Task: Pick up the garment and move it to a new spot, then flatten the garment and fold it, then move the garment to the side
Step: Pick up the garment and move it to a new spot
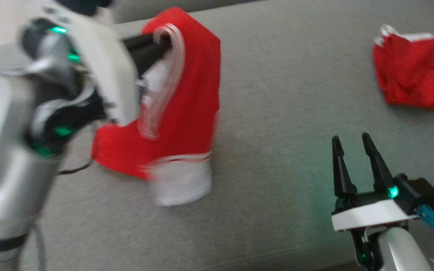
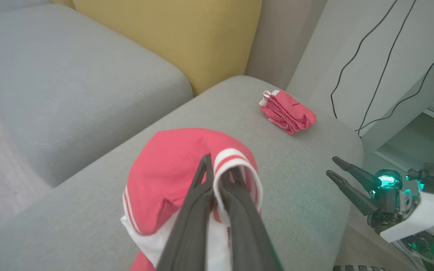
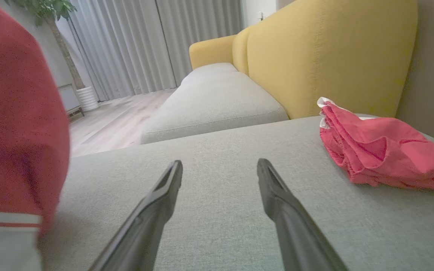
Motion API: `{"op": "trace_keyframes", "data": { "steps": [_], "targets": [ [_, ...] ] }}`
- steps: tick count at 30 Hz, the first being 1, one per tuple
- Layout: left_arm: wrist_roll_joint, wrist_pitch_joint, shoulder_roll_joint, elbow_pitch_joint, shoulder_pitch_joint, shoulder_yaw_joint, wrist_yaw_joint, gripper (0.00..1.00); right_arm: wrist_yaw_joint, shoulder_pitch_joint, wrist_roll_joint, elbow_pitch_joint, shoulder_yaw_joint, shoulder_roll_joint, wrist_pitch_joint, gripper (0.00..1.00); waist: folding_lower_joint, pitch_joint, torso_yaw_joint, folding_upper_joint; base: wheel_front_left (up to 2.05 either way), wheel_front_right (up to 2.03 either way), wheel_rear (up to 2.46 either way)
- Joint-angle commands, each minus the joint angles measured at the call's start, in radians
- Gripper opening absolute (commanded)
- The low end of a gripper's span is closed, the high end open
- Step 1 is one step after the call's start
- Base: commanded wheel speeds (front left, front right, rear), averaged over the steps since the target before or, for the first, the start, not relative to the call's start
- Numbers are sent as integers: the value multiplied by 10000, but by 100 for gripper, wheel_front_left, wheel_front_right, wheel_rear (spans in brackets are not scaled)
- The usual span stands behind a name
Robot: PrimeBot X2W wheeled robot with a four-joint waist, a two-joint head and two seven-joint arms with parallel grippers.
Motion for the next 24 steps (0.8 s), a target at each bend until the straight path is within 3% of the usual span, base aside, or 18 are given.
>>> {"op": "trace_keyframes", "data": {
  "steps": [1, 4, 6, 7, 8, 9, 14, 18, 24],
  "targets": [
    [267, -197, 86, 110, -797, 338, 15, 0, 75, -335, 113, -231, 300, -38, -106, 100, 0, 441, -702, 0, 0, 0, 0],
    [1220, -814, -271, 1656, -1270, -338, -268, 0, 75, -480, 361, -156, 409, -38, -106, 100, 0, 635, -1202, 0, 0, 0, 0],
    [2056, -1923, -570, 2733, -1624, -552, -305, 0, 75, -522, 516, -106, 484, -38, -106, 100, 0, 754, -1479, 0, 0, 0, 0],
    [2402, -2434, -705, 3278, -1747, -686, -339, 23, 75, -538, 576, -74, 526, -38, -106, 100, 0, 800, -1596, 0, 0, 0, 0],
    [2740, -2871, -772, 3791, -1866, -840, -383, 71, 75, -548, 622, -38, 567, -38, -106, 100, 0, 832, -1697, 0, 0, 0, 0],
    [3070, -3364, -820, 4246, -2002, -989, -447, 100, 75, -556, 662, -5, 600, -38, -106, 100, 0, 858, -1790, 0, 0, 0, 0],
    [3453, -5511, -1307, 5986, -2369, -872, -448, 100, 75, -521, 770, 76, 484, -38, -106, 100, 0, 820, -1942, 0, 0, 0, 0],
    [3471, -6141, -1360, 6435, -2375, -843, -509, 100, 75, -411, 697, 124, 340, -38, -106, 100, 0, 635, -1783, 0, 0, 0, 0],
    [3480, -6795, -1165, 6016, -1178, -880, -210, 100, 75, -81, 428, 150, 60, -38, -106, 100, 0, 5, -1136, 0, 0, 0, 0]
  ]
}}
